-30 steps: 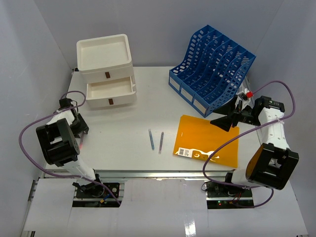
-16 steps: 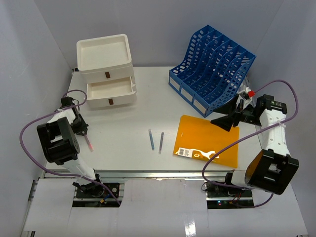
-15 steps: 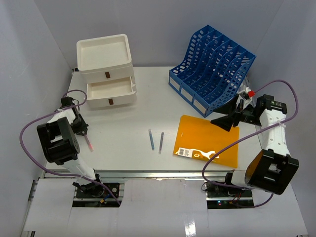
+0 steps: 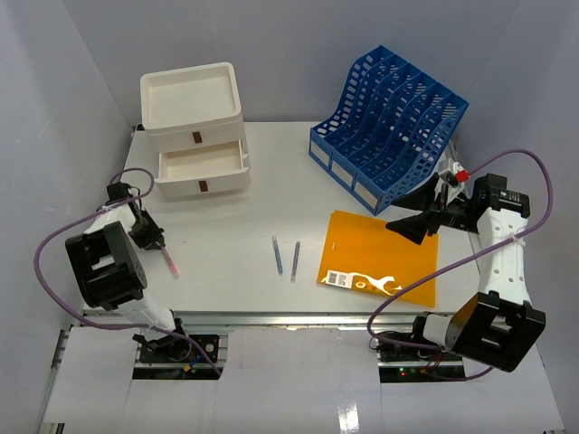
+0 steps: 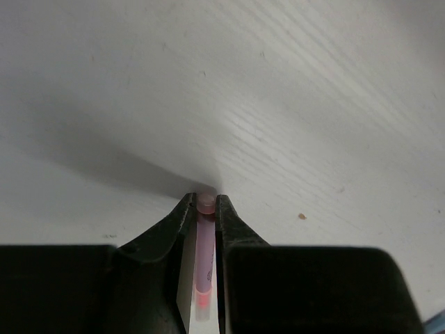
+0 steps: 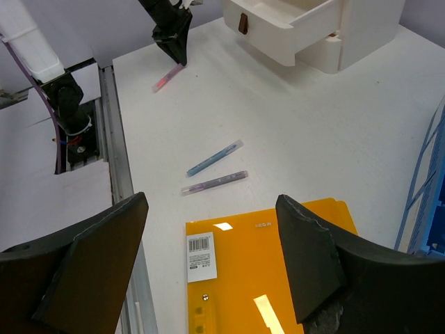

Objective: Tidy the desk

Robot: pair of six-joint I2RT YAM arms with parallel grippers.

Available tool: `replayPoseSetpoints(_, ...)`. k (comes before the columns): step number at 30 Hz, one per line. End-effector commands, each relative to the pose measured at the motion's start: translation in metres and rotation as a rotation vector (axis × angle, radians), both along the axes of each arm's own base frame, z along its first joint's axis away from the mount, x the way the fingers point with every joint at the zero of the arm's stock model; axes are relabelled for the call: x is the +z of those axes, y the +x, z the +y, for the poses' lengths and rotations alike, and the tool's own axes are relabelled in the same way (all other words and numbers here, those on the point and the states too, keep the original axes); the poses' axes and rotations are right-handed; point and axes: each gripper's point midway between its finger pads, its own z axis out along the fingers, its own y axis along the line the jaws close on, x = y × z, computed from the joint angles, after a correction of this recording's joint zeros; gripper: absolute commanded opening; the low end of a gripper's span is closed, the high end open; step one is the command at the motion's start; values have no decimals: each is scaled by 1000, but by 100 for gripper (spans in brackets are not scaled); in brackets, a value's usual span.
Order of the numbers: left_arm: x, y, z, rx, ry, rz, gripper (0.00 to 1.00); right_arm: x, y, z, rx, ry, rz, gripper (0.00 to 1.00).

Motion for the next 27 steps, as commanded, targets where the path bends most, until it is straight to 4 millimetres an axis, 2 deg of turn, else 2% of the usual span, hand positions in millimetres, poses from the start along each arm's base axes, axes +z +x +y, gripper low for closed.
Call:
replayPoseSetpoints(1,35,5,-17,11,-62,-157,0,23,-11,7,15,74,-84,81)
replayPoseSetpoints(8,77,-2,-28,4,-59,-291,0,24,-21,11,19,81,-131,81)
replayPoseSetpoints(16,142,-3,-74,31,-284,-485,0,16,-30,14,17,43,-172,81)
replayPoseSetpoints(20,155,5,-97,78,-472,-541,0,11,-33,15,19,51,-163,81)
replayPoseSetpoints(22,168,13,-105,115,-554,-590,0,8,-32,14,18,49,-155,81)
replayPoseSetpoints(25,199,30,-105,112,-576,-673,0,5,-30,14,19,46,-151,81)
replayPoseSetpoints(27,211,41,-103,139,-602,-678,0,2,-28,13,19,41,-144,81)
